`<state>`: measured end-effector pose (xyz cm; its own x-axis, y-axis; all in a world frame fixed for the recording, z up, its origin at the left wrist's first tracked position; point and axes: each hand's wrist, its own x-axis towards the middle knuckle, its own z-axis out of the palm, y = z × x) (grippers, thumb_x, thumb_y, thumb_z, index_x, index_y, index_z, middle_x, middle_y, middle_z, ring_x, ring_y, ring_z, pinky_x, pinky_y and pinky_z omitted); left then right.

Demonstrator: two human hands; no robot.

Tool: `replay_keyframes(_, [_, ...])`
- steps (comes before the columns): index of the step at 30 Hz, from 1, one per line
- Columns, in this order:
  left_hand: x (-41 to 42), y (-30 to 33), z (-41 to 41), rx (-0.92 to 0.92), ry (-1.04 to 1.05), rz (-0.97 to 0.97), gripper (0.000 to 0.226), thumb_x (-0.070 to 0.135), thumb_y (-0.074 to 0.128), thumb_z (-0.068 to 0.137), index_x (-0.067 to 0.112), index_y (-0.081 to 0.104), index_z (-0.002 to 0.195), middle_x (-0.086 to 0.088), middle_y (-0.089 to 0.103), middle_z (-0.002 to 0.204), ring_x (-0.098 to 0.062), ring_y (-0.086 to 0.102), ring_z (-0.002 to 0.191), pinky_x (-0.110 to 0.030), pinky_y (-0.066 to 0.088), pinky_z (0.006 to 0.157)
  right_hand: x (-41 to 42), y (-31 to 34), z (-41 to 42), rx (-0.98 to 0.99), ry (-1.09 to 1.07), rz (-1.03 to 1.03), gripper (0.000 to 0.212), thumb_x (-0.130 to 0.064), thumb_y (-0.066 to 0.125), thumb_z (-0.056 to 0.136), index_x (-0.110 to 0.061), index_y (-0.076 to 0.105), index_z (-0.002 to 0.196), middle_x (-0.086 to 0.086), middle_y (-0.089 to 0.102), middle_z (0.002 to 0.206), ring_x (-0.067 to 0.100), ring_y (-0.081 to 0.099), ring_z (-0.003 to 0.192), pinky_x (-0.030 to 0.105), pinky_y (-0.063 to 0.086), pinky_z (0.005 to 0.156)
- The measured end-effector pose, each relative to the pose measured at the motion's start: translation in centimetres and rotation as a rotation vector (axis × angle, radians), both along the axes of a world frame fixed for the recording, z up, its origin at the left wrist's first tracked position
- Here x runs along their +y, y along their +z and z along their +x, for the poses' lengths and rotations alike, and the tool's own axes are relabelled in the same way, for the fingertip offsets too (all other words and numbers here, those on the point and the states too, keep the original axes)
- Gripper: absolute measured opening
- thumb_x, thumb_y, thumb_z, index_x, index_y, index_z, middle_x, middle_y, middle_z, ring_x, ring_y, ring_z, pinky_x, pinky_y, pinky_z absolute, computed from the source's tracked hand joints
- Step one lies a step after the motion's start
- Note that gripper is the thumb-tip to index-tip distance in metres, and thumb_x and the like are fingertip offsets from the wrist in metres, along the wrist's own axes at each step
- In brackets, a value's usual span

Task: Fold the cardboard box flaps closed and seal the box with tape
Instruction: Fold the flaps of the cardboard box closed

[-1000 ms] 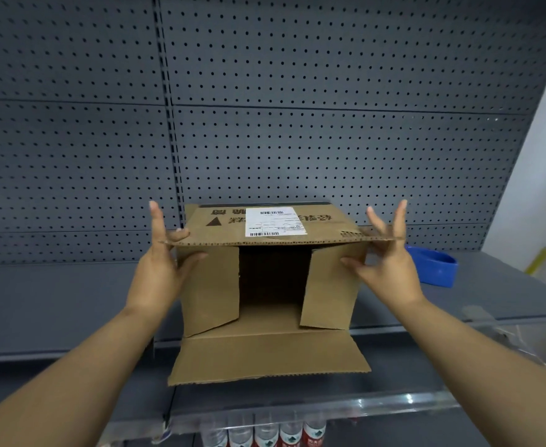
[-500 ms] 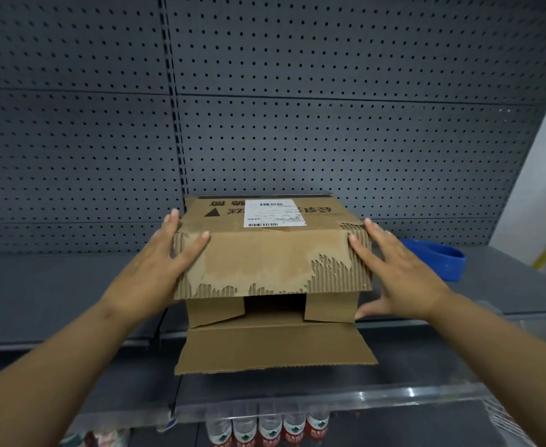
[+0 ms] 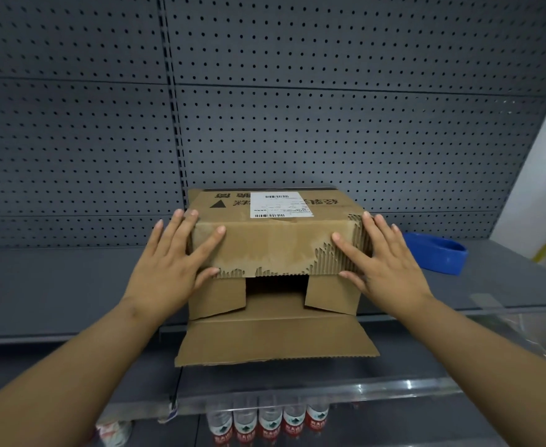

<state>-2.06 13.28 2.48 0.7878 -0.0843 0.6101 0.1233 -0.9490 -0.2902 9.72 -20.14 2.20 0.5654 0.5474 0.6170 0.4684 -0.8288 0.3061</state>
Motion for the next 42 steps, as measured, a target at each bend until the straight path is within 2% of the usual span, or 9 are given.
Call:
replay_keyframes(4, [-0.3, 0.0, 0.2, -0.034, 0.013, 0.009, 0.063, 0.058, 0.013, 0.089, 0.031, 0.016, 0.146, -0.023, 0.031, 0.141, -0.039, 0.023, 0.133, -0.041, -0.004, 0.114, 0.5, -0.1, -0.5, -0.025, 0.016, 0.0, 0.073, -0.054, 0.053, 0.079, -0.029, 0.031, 0.144, 0.024, 0.027, 0.148, 0.038, 0.02, 0.137, 0.05, 0.018, 0.112])
replay_keyframes(8, [-0.4, -0.2, 0.3, -0.045, 0.025, 0.025, 0.063, 0.059, 0.009, 0.089, 0.032, 0.019, 0.145, -0.022, 0.031, 0.14, -0.037, 0.024, 0.131, -0.042, -0.003, 0.114, 1.1, -0.1, -1.8, 0.07, 0.104, -0.103, 0.092, -0.076, 0.036, 0.075, -0.024, 0.016, 0.149, 0.019, 0.009, 0.154, 0.035, 0.005, 0.142, 0.049, 0.007, 0.119])
replay_keyframes(11, [-0.3, -0.2, 0.3, -0.056, 0.029, 0.042, 0.063, 0.058, 0.018, 0.087, 0.032, 0.021, 0.144, -0.022, 0.031, 0.139, -0.037, 0.024, 0.131, -0.042, -0.003, 0.114, 1.7, -0.6, -3.3, 0.132, 0.244, -0.262, 0.108, -0.089, 0.021, 0.068, -0.022, 0.003, 0.151, 0.013, 0.002, 0.156, 0.029, -0.001, 0.142, 0.05, 0.002, 0.109])
replay_keyframes(18, [-0.3, -0.2, 0.2, -0.07, 0.027, 0.042, 0.065, 0.055, 0.027, 0.084, 0.031, 0.021, 0.145, -0.022, 0.029, 0.139, -0.037, 0.023, 0.132, -0.041, -0.005, 0.114, 2.4, -2.8, -4.1, 0.178, 0.372, -0.424, 0.123, -0.088, 0.04, 0.059, -0.019, -0.006, 0.15, 0.015, 0.005, 0.155, 0.031, 0.001, 0.143, 0.046, 0.002, 0.113])
replay_keyframes(26, [-0.3, -0.1, 0.0, -0.07, 0.027, 0.026, 0.065, 0.055, 0.03, 0.084, 0.031, 0.023, 0.144, -0.022, 0.029, 0.14, -0.038, 0.023, 0.132, -0.039, -0.007, 0.114, 2.9, -1.2, -3.6, 0.151, 0.178, -0.202, 0.127, -0.077, 0.059, 0.06, -0.017, -0.008, 0.15, 0.013, -0.001, 0.157, 0.025, -0.016, 0.145, 0.041, -0.005, 0.114])
replay_keyframes(31, [-0.6, -0.1, 0.0, -0.099, -0.008, -0.005, 0.072, 0.047, 0.055, 0.08, 0.029, 0.026, 0.143, -0.024, 0.032, 0.14, -0.04, 0.026, 0.132, -0.038, -0.007, 0.114, 4.2, 0.2, -3.0, 0.113, 0.003, -0.03, 0.133, -0.072, 0.072, 0.049, -0.016, 0.006, 0.15, 0.02, 0.01, 0.155, 0.033, 0.005, 0.142, 0.047, 0.001, 0.115])
replay_keyframes(35, [-1.0, 0.1, -0.2, -0.092, -0.002, -0.024, 0.078, 0.045, 0.06, 0.078, 0.027, 0.022, 0.144, -0.024, 0.033, 0.141, -0.039, 0.025, 0.133, -0.038, -0.007, 0.114, 5.0, 0.7, -2.7, 0.133, -0.029, -0.002, 0.134, -0.069, 0.071, 0.055, -0.024, -0.017, 0.145, 0.015, -0.009, 0.155, 0.029, -0.009, 0.144, 0.045, -0.011, 0.114])
replay_keyframes(39, [-1.5, -0.2, -0.1, -0.086, 0.023, -0.039, 0.081, 0.045, 0.061, 0.08, 0.023, 0.018, 0.146, -0.025, 0.028, 0.145, -0.037, 0.016, 0.137, -0.04, -0.007, 0.113, 5.5, 0.6, -2.3, 0.088, -0.072, 0.013, 0.137, -0.068, 0.076, 0.046, -0.02, -0.002, 0.147, 0.02, 0.018, 0.156, 0.035, 0.015, 0.144, 0.045, -0.002, 0.117])
replay_keyframes(42, [-2.1, -0.9, 0.1, -0.118, 0.006, 0.005, 0.083, 0.061, 0.038, 0.085, 0.014, 0.01, 0.147, -0.024, 0.001, 0.154, -0.033, -0.006, 0.143, -0.043, -0.005, 0.115, 5.6, 0.5, -1.9, 0.032, -0.049, 0.02, 0.137, -0.069, 0.079, 0.037, -0.016, 0.017, 0.147, 0.021, 0.035, 0.149, 0.037, 0.031, 0.138, 0.047, 0.017, 0.111])
